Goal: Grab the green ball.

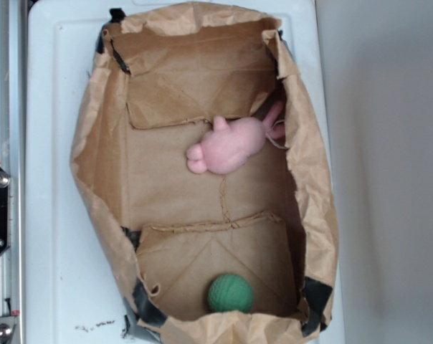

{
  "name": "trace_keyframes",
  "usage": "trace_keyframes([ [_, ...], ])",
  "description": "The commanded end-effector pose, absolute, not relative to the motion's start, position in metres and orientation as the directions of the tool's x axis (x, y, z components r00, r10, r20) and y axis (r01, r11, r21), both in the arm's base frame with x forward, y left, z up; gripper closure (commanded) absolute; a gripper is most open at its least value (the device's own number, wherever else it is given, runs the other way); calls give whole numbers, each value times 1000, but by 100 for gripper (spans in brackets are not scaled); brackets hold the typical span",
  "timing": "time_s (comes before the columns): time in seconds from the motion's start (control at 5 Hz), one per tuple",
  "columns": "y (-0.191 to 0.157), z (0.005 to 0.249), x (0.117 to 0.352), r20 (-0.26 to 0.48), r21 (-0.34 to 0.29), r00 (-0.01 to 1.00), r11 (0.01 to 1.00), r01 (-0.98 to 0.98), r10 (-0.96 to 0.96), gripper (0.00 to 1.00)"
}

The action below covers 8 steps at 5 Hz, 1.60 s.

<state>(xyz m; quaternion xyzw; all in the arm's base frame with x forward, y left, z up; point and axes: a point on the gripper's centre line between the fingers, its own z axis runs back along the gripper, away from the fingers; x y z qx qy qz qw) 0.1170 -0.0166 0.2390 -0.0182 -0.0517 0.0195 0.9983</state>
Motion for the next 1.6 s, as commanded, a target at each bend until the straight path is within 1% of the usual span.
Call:
trace_keyframes([
  [0.0,-18,240,144,106,-61,991,995,-78,84,0],
  [0.2,-19,237,177,110,-72,984,988,-135,143,0],
  [0.4,-15,233,208,126,-66,976,983,-169,176,0],
  [0.6,-2,222,236,130,-66,982,989,-131,139,0],
  [0.8,10,206,253,132,-87,991,996,-23,35,0],
  [1.0,16,187,266,149,-67,985,993,97,-86,0],
  [1.2,16,169,275,152,-79,972,978,193,-179,0],
  [1.4,-2,144,279,195,-18,942,960,281,-272,0],
])
